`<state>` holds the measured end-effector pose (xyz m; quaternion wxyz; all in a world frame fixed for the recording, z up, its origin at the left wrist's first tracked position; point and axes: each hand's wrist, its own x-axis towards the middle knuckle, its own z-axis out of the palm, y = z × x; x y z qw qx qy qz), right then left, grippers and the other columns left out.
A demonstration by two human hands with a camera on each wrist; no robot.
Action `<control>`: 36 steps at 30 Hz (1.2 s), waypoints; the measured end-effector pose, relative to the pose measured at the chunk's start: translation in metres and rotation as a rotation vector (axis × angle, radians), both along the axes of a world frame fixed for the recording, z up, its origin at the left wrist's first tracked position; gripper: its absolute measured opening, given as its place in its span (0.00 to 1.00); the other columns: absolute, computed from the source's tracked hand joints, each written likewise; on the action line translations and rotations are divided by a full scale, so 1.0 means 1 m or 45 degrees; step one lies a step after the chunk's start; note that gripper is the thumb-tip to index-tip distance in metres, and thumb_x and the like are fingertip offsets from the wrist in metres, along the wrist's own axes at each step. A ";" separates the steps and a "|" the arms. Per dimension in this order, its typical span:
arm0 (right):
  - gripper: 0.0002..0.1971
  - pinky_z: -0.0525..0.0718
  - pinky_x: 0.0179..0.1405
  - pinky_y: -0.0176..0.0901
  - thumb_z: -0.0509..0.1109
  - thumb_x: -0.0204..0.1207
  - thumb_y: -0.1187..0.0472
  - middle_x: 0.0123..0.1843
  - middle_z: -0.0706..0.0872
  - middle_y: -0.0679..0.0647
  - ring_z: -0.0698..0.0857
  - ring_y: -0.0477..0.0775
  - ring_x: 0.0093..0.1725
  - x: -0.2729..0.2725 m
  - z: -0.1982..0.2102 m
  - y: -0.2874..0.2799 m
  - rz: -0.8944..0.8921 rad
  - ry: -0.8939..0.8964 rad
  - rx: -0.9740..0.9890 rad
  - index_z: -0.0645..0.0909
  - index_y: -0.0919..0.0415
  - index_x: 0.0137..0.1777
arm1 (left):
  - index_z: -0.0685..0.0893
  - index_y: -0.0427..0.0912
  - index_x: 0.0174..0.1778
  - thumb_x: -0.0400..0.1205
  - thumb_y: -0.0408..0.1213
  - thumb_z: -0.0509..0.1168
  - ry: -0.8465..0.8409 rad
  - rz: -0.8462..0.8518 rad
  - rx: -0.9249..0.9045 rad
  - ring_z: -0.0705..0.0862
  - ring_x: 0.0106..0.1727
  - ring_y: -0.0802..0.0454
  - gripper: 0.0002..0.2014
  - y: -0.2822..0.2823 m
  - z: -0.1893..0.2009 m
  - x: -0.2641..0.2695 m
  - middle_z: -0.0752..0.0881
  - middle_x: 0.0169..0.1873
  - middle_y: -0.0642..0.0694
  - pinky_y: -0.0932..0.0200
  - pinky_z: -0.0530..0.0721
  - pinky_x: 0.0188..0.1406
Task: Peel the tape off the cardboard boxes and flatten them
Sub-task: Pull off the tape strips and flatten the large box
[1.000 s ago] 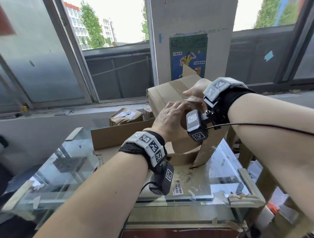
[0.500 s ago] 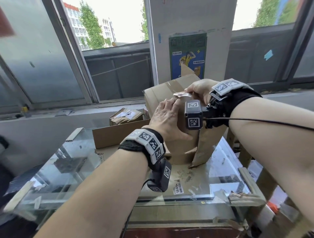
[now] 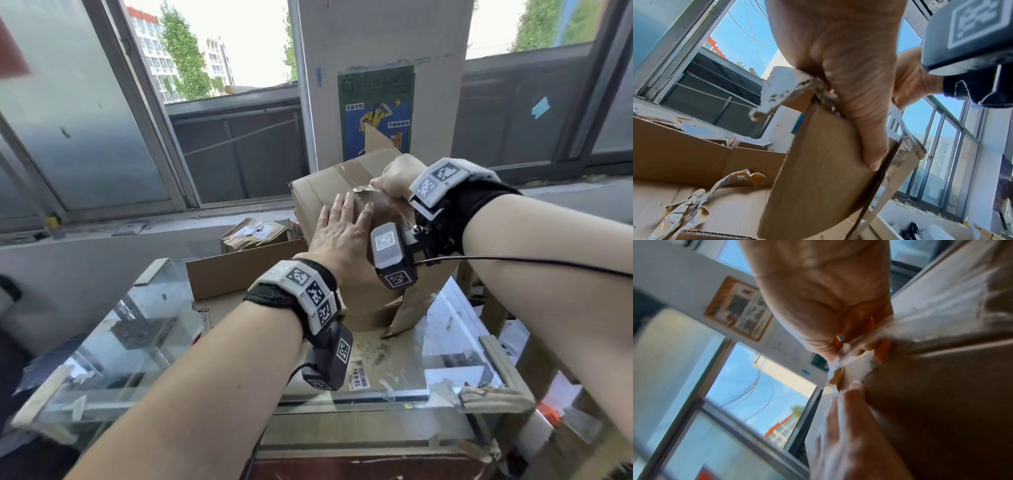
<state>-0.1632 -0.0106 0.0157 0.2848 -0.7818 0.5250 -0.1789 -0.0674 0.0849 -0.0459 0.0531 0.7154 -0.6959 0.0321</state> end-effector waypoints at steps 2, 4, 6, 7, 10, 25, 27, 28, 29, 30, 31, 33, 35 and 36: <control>0.19 0.80 0.56 0.53 0.64 0.81 0.52 0.52 0.83 0.60 0.77 0.58 0.48 0.000 -0.001 -0.001 -0.022 0.152 -0.143 0.80 0.64 0.64 | 0.44 0.46 0.86 0.73 0.52 0.71 0.036 -0.006 -0.030 0.37 0.85 0.42 0.52 -0.001 -0.001 0.000 0.40 0.84 0.37 0.44 0.38 0.83; 0.20 0.76 0.58 0.48 0.65 0.81 0.49 0.61 0.81 0.61 0.79 0.58 0.55 0.001 0.002 -0.002 -0.064 0.270 -0.218 0.80 0.63 0.65 | 0.47 0.47 0.85 0.71 0.56 0.70 0.034 -0.010 -0.060 0.40 0.85 0.41 0.52 -0.002 -0.004 0.002 0.43 0.84 0.38 0.44 0.40 0.84; 0.12 0.77 0.44 0.43 0.66 0.82 0.54 0.58 0.83 0.62 0.81 0.55 0.50 0.001 0.009 0.000 -0.062 0.179 -0.065 0.82 0.64 0.53 | 0.49 0.48 0.85 0.67 0.66 0.71 0.013 -0.012 -0.055 0.43 0.84 0.41 0.56 -0.004 -0.006 0.004 0.46 0.84 0.40 0.43 0.41 0.84; 0.10 0.76 0.39 0.41 0.66 0.82 0.56 0.51 0.84 0.61 0.81 0.53 0.44 0.001 0.009 -0.002 -0.066 0.113 0.007 0.81 0.64 0.47 | 0.50 0.49 0.84 0.65 0.69 0.71 0.012 -0.016 -0.061 0.45 0.84 0.41 0.58 -0.005 -0.006 0.004 0.48 0.83 0.40 0.42 0.41 0.84; 0.14 0.73 0.36 0.41 0.66 0.82 0.59 0.37 0.79 0.56 0.78 0.52 0.38 0.002 0.009 -0.005 -0.070 0.053 0.017 0.76 0.63 0.36 | 0.53 0.51 0.84 0.66 0.66 0.72 0.033 -0.009 -0.068 0.49 0.83 0.41 0.54 -0.001 0.000 0.004 0.53 0.82 0.42 0.34 0.41 0.82; 0.11 0.78 0.33 0.37 0.69 0.80 0.60 0.48 0.88 0.59 0.81 0.49 0.38 0.010 0.002 0.000 0.052 -0.108 -0.111 0.87 0.65 0.55 | 0.54 0.52 0.83 0.70 0.52 0.74 0.120 0.058 0.040 0.47 0.83 0.45 0.48 0.007 0.007 0.010 0.52 0.81 0.48 0.23 0.44 0.77; 0.09 0.79 0.34 0.37 0.70 0.79 0.59 0.40 0.88 0.54 0.80 0.47 0.33 0.010 -0.001 0.001 0.062 -0.130 -0.206 0.90 0.63 0.49 | 0.55 0.53 0.82 0.71 0.54 0.73 0.136 0.069 0.031 0.48 0.83 0.45 0.46 0.005 0.006 0.011 0.54 0.81 0.49 0.24 0.44 0.78; 0.09 0.79 0.36 0.39 0.70 0.79 0.59 0.38 0.87 0.53 0.80 0.47 0.33 0.009 -0.002 0.001 0.072 -0.121 -0.231 0.90 0.63 0.47 | 0.55 0.54 0.82 0.70 0.57 0.73 0.136 0.068 0.041 0.48 0.83 0.45 0.47 0.004 0.005 0.012 0.54 0.81 0.49 0.24 0.44 0.78; 0.10 0.79 0.37 0.39 0.70 0.78 0.59 0.37 0.87 0.52 0.81 0.47 0.35 0.009 -0.003 0.003 0.078 -0.107 -0.242 0.91 0.63 0.47 | 0.55 0.54 0.82 0.70 0.59 0.73 0.130 0.061 0.068 0.48 0.83 0.45 0.48 0.003 0.006 0.014 0.54 0.81 0.50 0.25 0.44 0.78; 0.09 0.78 0.39 0.40 0.70 0.78 0.58 0.39 0.87 0.52 0.82 0.48 0.38 0.008 -0.002 0.004 0.080 -0.096 -0.245 0.90 0.63 0.48 | 0.54 0.55 0.82 0.69 0.60 0.73 0.116 0.051 0.102 0.48 0.83 0.45 0.49 0.002 0.008 0.015 0.53 0.81 0.50 0.25 0.45 0.78; 0.09 0.78 0.40 0.40 0.70 0.78 0.58 0.42 0.88 0.53 0.83 0.49 0.41 0.008 0.000 0.005 0.074 -0.077 -0.236 0.90 0.62 0.49 | 0.54 0.55 0.82 0.68 0.60 0.74 0.103 0.045 0.133 0.49 0.82 0.45 0.50 0.002 0.010 0.017 0.53 0.81 0.51 0.26 0.48 0.78; 0.11 0.79 0.43 0.41 0.71 0.78 0.58 0.48 0.88 0.54 0.85 0.52 0.46 0.009 0.006 0.005 0.037 -0.018 -0.190 0.88 0.64 0.53 | 0.56 0.57 0.81 0.66 0.60 0.75 0.110 0.030 0.153 0.53 0.80 0.45 0.50 0.001 0.017 0.022 0.56 0.80 0.53 0.30 0.56 0.78; 0.12 0.83 0.40 0.41 0.70 0.80 0.60 0.51 0.88 0.57 0.86 0.53 0.43 0.011 0.011 0.004 -0.008 -0.021 -0.049 0.86 0.67 0.57 | 0.62 0.59 0.79 0.68 0.59 0.74 0.174 0.018 0.120 0.57 0.77 0.45 0.44 -0.002 0.022 0.029 0.61 0.77 0.53 0.35 0.62 0.76; 0.11 0.82 0.33 0.39 0.68 0.80 0.62 0.50 0.88 0.58 0.85 0.52 0.37 0.012 0.013 0.006 -0.027 -0.041 0.010 0.85 0.68 0.57 | 0.65 0.60 0.77 0.72 0.58 0.71 0.215 0.017 0.088 0.59 0.76 0.45 0.38 -0.004 0.025 0.031 0.64 0.75 0.52 0.36 0.64 0.76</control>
